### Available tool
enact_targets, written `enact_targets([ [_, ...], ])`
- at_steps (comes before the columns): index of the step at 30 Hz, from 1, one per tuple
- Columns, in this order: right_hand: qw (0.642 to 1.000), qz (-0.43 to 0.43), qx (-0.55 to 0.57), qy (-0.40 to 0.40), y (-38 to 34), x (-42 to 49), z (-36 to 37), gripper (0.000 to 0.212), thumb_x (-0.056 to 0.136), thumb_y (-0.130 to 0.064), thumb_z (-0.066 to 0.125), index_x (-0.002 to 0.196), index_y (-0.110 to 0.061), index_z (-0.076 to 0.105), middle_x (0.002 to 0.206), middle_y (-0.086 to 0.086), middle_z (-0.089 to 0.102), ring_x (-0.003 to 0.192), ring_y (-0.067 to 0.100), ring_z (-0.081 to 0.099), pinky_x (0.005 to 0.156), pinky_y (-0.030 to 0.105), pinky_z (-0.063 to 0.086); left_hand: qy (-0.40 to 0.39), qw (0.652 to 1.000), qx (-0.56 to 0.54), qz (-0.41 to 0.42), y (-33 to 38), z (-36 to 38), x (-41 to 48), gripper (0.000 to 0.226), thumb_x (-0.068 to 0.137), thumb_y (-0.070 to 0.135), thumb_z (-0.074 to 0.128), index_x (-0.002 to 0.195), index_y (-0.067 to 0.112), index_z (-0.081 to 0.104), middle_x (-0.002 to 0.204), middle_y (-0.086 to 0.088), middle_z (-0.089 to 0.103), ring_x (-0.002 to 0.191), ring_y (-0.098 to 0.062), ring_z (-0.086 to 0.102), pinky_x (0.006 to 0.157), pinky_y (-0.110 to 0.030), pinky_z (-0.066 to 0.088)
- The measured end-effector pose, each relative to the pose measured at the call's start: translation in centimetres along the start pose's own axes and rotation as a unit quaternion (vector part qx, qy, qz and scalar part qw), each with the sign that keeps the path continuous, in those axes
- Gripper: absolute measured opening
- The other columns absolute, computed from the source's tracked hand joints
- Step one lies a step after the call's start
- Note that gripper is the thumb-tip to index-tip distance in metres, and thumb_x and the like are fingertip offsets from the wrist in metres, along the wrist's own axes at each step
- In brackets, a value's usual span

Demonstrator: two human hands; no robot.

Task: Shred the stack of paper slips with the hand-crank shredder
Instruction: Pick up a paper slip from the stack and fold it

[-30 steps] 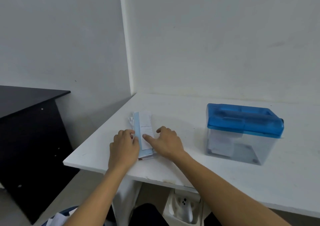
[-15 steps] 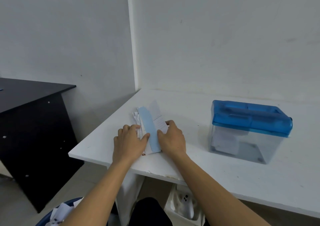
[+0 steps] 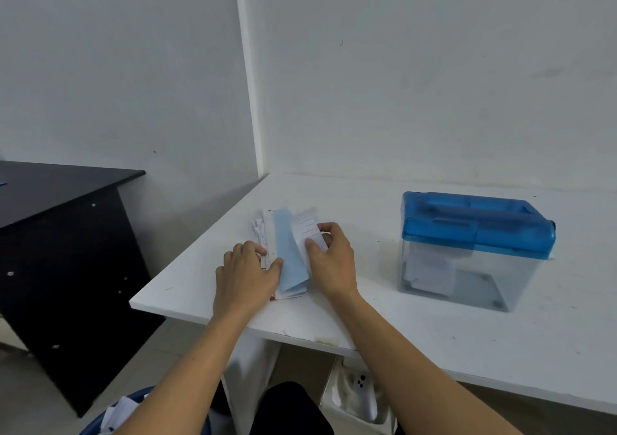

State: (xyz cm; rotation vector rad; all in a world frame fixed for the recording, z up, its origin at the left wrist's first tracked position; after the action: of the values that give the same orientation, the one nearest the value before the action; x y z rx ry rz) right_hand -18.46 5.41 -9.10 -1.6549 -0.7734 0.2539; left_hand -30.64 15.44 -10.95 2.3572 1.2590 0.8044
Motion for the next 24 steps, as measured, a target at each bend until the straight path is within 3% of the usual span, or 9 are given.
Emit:
enact_targets([
  [5, 0.999, -0.014, -0.023, -0.038, 0.3, 0.1, 0.6, 0.026, 0.096, -0.021, 0.061, 0.117, -0.030, 0.048, 0.131, -0.003, 0.059, 0.116, 0.016, 0.059, 0.087, 0.023, 0.054, 0.005, 1.000, 0.011, 0.007, 0.2, -0.1, -0.2, 0.031, 0.095, 0.050, 0.060, 0.108, 0.025, 0.050, 0.117, 0.004, 0.056, 0.111, -0.017, 0.050, 0.093, -0.032, 0.041],
  [9, 0.996, 0.019, -0.078, -0.034, 0.7, 0.2, 0.6, 0.035, 0.095, -0.021, 0.057, 0.129, -0.023, 0.049, 0.130, 0.003, 0.062, 0.095, 0.015, 0.059, 0.081, 0.032, 0.059, 0.003, 1.000, 0.020, 0.009, 0.3, -0.1, -0.2, 0.029, 0.095, 0.050, 0.059, 0.108, 0.024, 0.055, 0.117, 0.003, 0.056, 0.113, -0.017, 0.049, 0.093, -0.032, 0.038],
  [15, 0.985, 0.019, -0.166, -0.034, 0.9, 0.1, 1.3, 0.047, 0.094, -0.028, 0.055, 0.139, -0.019, 0.046, 0.138, 0.002, 0.058, 0.118, 0.021, 0.058, 0.088, 0.030, 0.054, 0.023, 0.999, 0.019, 0.020, 0.5, -0.2, -0.4, 0.030, 0.096, 0.045, 0.058, 0.112, 0.021, 0.051, 0.118, 0.001, 0.054, 0.114, -0.020, 0.049, 0.093, -0.034, 0.040],
  [24, 0.983, 0.016, -0.171, -0.062, 0.8, 0.1, 1.3, 0.052, 0.091, -0.028, 0.059, 0.141, -0.029, 0.046, 0.137, -0.005, 0.059, 0.115, 0.019, 0.061, 0.089, 0.035, 0.058, 0.034, 0.999, 0.007, 0.039, 0.4, -0.1, -0.4, 0.027, 0.095, 0.044, 0.061, 0.113, 0.025, 0.056, 0.119, 0.003, 0.054, 0.114, -0.017, 0.048, 0.090, -0.031, 0.043],
])
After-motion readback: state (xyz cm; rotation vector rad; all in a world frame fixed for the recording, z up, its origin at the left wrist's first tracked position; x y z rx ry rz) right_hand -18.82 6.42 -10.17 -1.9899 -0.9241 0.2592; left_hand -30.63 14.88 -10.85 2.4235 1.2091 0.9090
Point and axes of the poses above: each hand's wrist, its own x-axis towards the middle knuckle, its own z-axis out of the palm, y = z × x, the point moved 1 cm from there along x, towards the middle knuckle
